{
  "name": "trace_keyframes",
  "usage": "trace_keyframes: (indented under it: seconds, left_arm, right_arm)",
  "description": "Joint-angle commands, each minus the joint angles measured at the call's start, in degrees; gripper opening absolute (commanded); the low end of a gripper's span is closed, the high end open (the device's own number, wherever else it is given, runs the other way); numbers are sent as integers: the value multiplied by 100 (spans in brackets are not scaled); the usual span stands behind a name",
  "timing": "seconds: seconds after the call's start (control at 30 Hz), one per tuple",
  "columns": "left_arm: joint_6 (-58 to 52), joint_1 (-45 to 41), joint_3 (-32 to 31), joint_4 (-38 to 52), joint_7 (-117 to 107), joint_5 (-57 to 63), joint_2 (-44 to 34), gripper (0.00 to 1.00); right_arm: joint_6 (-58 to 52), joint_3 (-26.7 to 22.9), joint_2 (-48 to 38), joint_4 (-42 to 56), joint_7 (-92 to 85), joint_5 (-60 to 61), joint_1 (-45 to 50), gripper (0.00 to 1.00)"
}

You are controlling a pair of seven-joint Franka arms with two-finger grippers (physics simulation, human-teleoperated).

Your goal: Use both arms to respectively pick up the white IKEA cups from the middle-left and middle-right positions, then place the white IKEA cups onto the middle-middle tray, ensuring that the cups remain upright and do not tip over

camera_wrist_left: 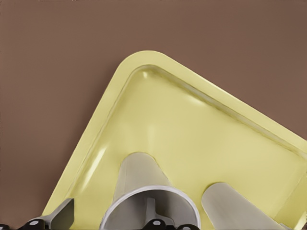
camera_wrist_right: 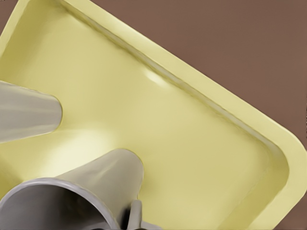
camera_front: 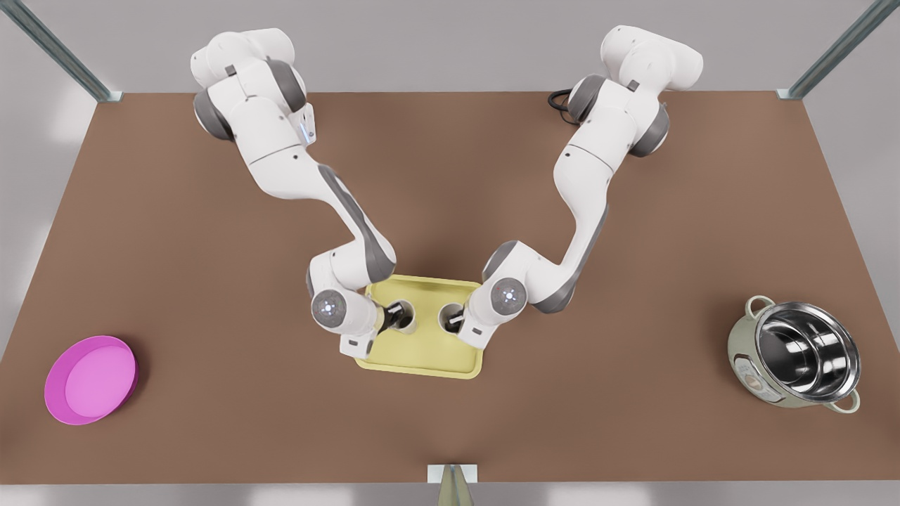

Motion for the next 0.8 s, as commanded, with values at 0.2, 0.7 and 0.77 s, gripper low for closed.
trace_keyframes:
  seconds: [0.2, 0.7, 0.77]
  left_arm:
    - [-243, 105, -2, 12, -1091, 38, -138, 100]
    - [-4110, 1555, 262, 92, 2116, 1259, -2502, 100]
    - [-4611, 2285, 253, 179, 4480, 1400, -2837, 100]
  right_arm:
    - [226, 52, -13, 89, 1943, 13, -60, 100]
    - [-4124, -853, -2429, 634, 826, -2079, -1686, 100]
    - [-4195, -827, -3397, -16, 853, -2053, -1809, 100]
